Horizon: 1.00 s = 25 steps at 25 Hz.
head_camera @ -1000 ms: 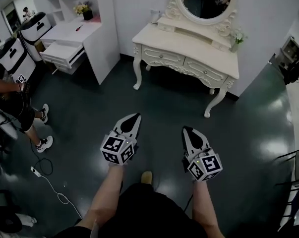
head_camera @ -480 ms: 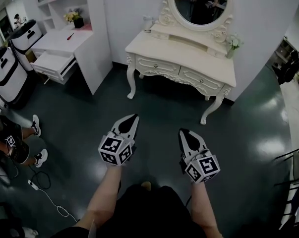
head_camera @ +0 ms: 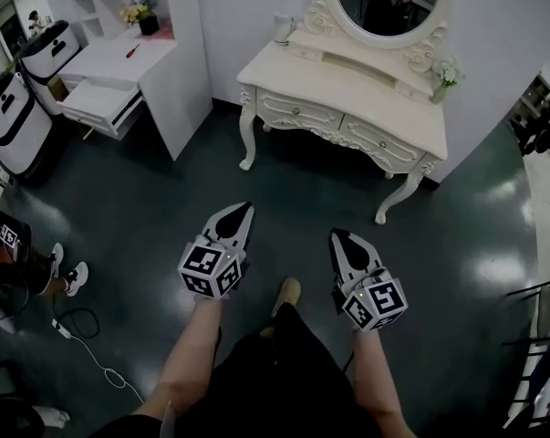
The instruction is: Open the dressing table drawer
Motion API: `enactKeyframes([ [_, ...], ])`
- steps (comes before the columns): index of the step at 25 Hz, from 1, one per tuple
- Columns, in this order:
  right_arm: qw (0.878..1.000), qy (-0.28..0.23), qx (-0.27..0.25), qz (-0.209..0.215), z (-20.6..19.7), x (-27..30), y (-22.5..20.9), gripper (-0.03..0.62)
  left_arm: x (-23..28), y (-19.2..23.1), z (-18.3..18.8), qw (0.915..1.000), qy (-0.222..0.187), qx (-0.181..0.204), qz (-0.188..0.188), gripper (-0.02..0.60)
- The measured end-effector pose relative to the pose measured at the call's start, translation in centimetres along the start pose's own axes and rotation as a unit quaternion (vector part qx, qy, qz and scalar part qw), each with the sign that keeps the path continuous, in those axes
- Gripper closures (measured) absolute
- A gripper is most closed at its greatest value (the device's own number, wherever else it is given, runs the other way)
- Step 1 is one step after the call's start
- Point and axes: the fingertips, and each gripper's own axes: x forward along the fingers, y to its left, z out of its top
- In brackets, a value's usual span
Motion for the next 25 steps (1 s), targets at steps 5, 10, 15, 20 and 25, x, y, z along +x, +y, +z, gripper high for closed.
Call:
enactKeyframes([
  [5,1.000,-0.009,0.005,0.007,0.4,3.2,-1.9,0.588,1.9,2.1,0.3,0.9999,0.002,0.003,0.013,0.580],
  [10,1.000,-0.017,0.011,0.016,1.8,6.8,-4.2,0.588,4.7,4.6,1.8,0.9996,0.000,0.007,0.027,0.580],
  [15,1.000,-0.015,0.009,0.022,2.2,10.0,-7.1,0.588,8.6,6.2,2.5,0.9995,-0.003,0.009,0.029,0.580],
  [20,0.999,-0.015,0.006,0.027,3.0,12.8,-10.0,0.588,12.4,7.2,3.2,0.9995,-0.005,0.014,0.030,0.580],
  [25,0.999,-0.020,0.012,0.031,3.6,14.8,-13.4,0.588,16.0,7.4,3.9,0.9994,-0.007,0.018,0.029,0.580],
])
